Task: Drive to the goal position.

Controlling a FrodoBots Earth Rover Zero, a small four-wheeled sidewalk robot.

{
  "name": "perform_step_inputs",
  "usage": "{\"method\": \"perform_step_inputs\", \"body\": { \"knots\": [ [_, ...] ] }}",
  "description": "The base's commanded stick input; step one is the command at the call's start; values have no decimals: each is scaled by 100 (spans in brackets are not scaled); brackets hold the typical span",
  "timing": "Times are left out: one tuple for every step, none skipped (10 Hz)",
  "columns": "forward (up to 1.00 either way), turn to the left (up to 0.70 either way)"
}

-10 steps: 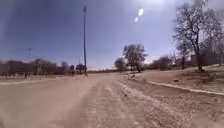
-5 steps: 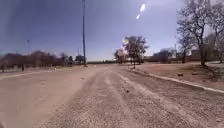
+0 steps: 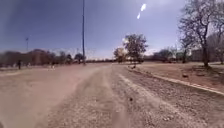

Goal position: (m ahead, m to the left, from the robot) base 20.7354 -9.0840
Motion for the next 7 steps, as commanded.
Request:
{"method": "perform_step_inputs", "body": {
  "knots": [
    [100, 0],
    [100, 0],
    [100, 8],
    [100, 24],
    [100, 27],
    [100, 20],
    [100, 0]
  ]
}}
